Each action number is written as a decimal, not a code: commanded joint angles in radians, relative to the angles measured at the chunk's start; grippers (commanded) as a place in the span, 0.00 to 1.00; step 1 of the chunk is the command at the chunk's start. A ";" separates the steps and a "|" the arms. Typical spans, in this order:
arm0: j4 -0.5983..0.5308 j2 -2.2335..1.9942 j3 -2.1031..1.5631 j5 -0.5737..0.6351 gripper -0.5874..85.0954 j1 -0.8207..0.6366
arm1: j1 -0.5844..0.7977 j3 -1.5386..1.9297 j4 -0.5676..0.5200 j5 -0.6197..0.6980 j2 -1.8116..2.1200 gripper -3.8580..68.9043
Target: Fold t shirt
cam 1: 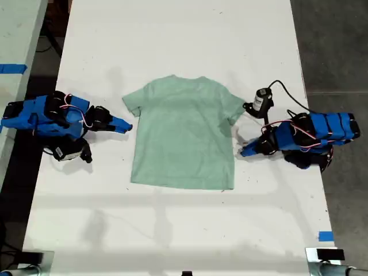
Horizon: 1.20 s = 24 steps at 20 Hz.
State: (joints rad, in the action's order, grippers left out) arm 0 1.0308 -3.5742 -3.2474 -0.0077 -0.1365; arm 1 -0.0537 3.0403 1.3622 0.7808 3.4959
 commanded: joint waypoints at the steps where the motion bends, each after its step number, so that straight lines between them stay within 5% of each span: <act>1: -0.014 -0.009 -0.044 0.009 0.14 -0.006 | 0.005 0.055 0.005 0.015 0.008 0.16; 4: -0.014 -0.009 -0.044 0.009 0.14 -0.006 | 0.029 0.060 -0.028 -0.075 0.009 0.14; 5: -0.014 -0.009 -0.044 0.009 0.14 -0.006 | 0.069 0.069 -0.078 -0.336 0.009 0.14; 6: -0.014 -0.009 -0.044 0.009 0.14 -0.006 | 0.075 0.064 -0.066 -0.756 0.009 0.16; 7: -0.014 -0.009 -0.044 0.009 0.14 -0.006 | 0.075 0.063 -0.077 -0.845 0.011 0.23; 8: -0.014 -0.009 -0.044 0.009 0.14 -0.006 | 0.064 0.057 -0.097 -0.494 0.011 0.15; 10: -0.014 -0.009 -0.044 0.009 0.14 -0.006 | 0.127 0.029 -0.253 -0.465 0.011 0.05; 13: -0.014 -0.009 -0.044 0.009 0.14 -0.006 | 0.405 -0.264 -0.081 -0.322 -0.218 0.06; 18: -0.014 -0.009 -0.044 0.009 0.14 -0.006 | 0.782 -0.611 -0.156 -0.066 -1.019 0.50; 24: -0.014 -0.009 -0.044 0.009 0.14 -0.006 | 1.131 -0.693 -0.330 0.087 -1.384 0.53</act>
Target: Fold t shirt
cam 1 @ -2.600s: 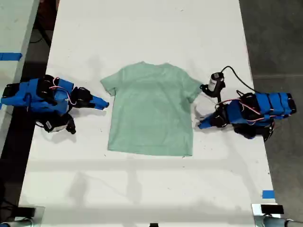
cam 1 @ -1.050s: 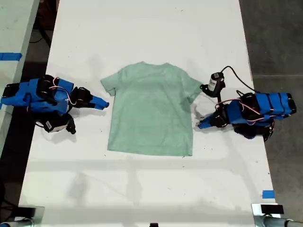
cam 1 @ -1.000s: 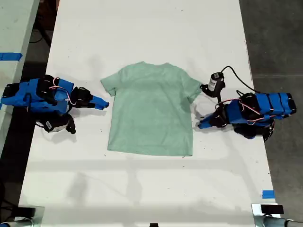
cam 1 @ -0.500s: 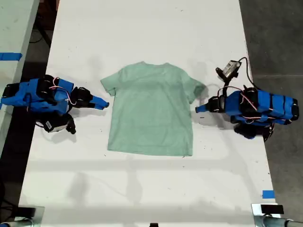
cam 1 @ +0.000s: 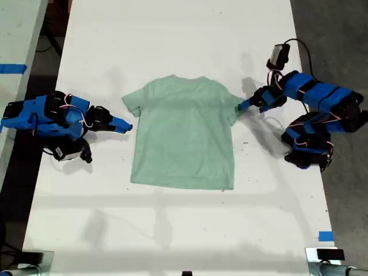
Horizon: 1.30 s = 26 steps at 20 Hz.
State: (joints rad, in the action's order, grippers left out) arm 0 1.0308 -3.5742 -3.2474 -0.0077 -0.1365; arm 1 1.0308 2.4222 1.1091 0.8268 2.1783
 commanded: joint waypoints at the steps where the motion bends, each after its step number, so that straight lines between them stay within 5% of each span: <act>1: -0.014 -0.009 -0.044 0.009 0.14 -0.006 | 0.040 -0.094 -0.121 0.046 -0.114 0.52; 4: -0.014 -0.009 -0.044 0.009 0.14 -0.006 | -0.014 -0.150 -0.236 0.031 -0.258 0.46; 5: -0.014 -0.009 -0.044 0.009 0.14 -0.006 | -0.035 -0.152 -0.276 0.020 -0.281 0.33; 6: -0.014 -0.009 -0.044 0.011 0.14 -0.006 | -0.051 -0.147 -0.296 -0.014 -0.290 0.06; 7: -0.014 -0.009 -0.044 0.011 0.14 -0.006 | -0.066 -0.147 -0.302 -0.028 -0.285 0.05; 15: -0.014 -0.009 -0.044 0.012 0.14 -0.006 | -0.380 -0.580 0.009 -0.037 -0.052 0.05; 20: -0.014 -0.009 -0.044 0.012 0.14 -0.006 | -0.650 -0.520 -0.291 -0.009 -0.209 0.08; 23: -0.014 -0.009 -0.044 0.012 0.14 -0.006 | -0.730 -0.557 -0.354 -0.021 -0.393 0.06; 24: -0.014 -0.009 -0.044 0.012 0.14 -0.006 | -0.749 -0.591 -0.341 -0.021 -0.436 0.08; 26: -0.014 -0.009 -0.044 0.012 0.14 -0.006 | -0.758 -0.666 -0.238 -0.014 -0.446 0.31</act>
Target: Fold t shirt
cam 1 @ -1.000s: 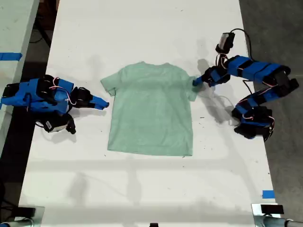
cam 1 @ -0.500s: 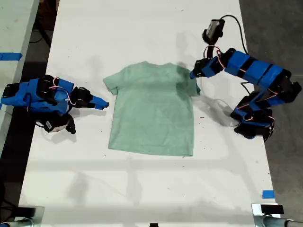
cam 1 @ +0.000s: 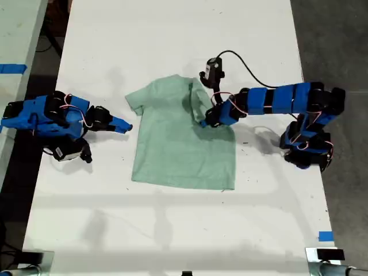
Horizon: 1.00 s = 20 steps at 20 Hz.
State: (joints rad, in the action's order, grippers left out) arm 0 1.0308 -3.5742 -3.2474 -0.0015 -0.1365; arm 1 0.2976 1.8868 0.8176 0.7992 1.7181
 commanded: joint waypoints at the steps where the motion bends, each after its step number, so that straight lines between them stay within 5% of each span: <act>1: -0.014 -0.009 -0.044 0.006 0.14 -0.006 | -0.017 -0.155 0.114 0.018 0.054 0.38; 7: -0.014 -0.009 -0.044 0.006 0.14 -0.006 | 0.133 -0.117 0.592 -0.094 0.672 0.43; 12: -0.014 -0.009 -0.044 0.006 0.14 -0.006 | -0.097 0.762 0.466 -0.420 1.497 0.32; 14: -0.014 -0.009 -0.044 0.006 0.14 -0.006 | -0.149 1.062 0.515 -0.474 1.801 0.29; 20: -0.014 -0.009 -0.044 0.008 0.14 -0.005 | -0.106 1.200 0.566 -0.272 1.789 0.23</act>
State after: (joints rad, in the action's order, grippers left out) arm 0 1.0308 -3.5742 -3.2474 -0.0015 -0.1365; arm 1 0.1825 3.0357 1.3837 0.4878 3.4883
